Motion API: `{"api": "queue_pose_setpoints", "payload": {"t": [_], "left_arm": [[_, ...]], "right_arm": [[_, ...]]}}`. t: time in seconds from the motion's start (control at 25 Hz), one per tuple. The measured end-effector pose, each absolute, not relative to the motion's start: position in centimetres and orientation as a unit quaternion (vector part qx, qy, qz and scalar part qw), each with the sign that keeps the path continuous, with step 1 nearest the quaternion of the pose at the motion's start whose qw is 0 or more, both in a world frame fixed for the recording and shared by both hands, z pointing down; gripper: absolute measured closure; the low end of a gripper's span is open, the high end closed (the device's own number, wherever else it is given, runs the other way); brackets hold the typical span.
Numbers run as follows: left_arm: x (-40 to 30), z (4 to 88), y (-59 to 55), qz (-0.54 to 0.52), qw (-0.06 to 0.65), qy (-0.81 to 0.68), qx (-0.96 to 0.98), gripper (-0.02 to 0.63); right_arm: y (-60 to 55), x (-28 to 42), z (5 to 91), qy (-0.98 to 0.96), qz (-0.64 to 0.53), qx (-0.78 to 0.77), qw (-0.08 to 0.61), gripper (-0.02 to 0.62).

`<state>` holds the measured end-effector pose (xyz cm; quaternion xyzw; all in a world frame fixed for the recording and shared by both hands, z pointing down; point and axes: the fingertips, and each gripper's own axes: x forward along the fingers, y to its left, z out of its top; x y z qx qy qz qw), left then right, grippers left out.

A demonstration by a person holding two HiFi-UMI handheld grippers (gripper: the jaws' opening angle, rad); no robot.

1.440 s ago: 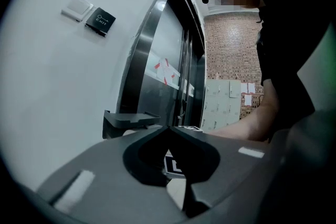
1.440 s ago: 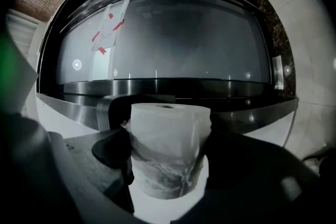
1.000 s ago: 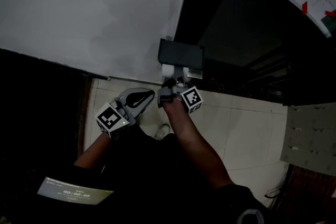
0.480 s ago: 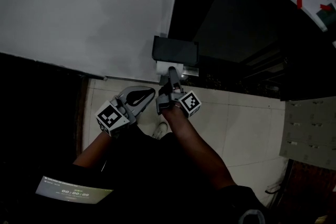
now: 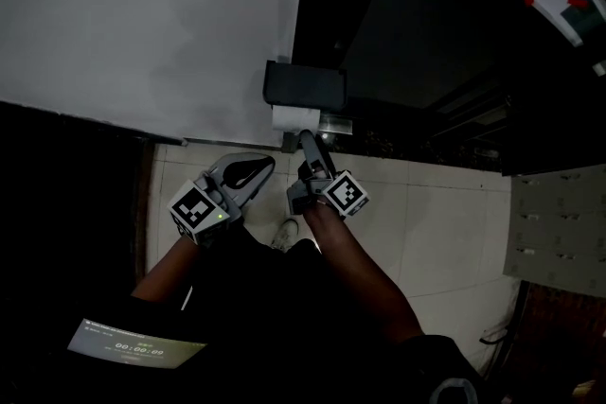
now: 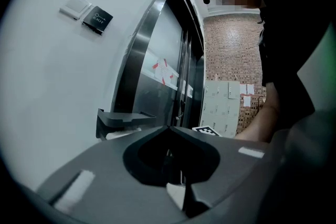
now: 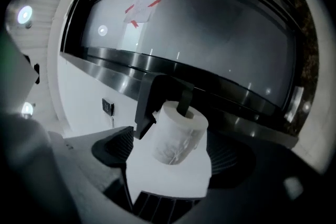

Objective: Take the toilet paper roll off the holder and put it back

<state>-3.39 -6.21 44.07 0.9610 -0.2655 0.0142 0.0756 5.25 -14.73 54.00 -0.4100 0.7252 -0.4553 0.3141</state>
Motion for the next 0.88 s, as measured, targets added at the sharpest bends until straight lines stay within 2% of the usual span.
{"api": "queue_pose_setpoints", "payload": {"t": [0.12,0.32,0.44,0.56,0.6,0.72,0.76,0.88], "left_arm": [[-3.1,44.2,-6.1,0.012,0.070,-0.264,0.962,0.603],[-2.6,44.5,-6.5,0.012,0.073,-0.266,0.961,0.603],[-2.5,44.4,-6.6,0.012,0.077,-0.268,0.960,0.603],[-2.6,43.9,-6.6,0.011,0.077,-0.269,0.960,0.603],[-2.7,43.7,-6.6,0.010,0.077,-0.271,0.960,0.603],[-2.7,43.2,-6.9,0.009,0.075,-0.274,0.959,0.603],[-2.8,43.3,-7.0,0.008,0.071,-0.274,0.959,0.603],[-2.9,43.5,-7.3,0.005,0.062,-0.275,0.959,0.603]], "right_arm": [[-14.3,6.8,53.4,0.771,-0.383,-0.447,0.243,0.166],[-13.6,6.3,50.6,0.871,-0.186,-0.444,0.096,0.166],[-12.8,5.4,48.3,0.901,-0.100,-0.418,0.053,0.166],[-11.7,4.7,46.2,0.921,-0.051,-0.385,0.042,0.171],[-11.2,4.4,45.5,0.927,-0.038,-0.371,0.041,0.204],[-10.0,4.2,43.6,0.941,-0.013,-0.335,0.052,0.528],[-9.8,4.2,43.2,0.943,-0.010,-0.329,0.057,0.594],[-9.8,4.1,43.4,0.944,-0.007,-0.325,0.055,0.595]]}}
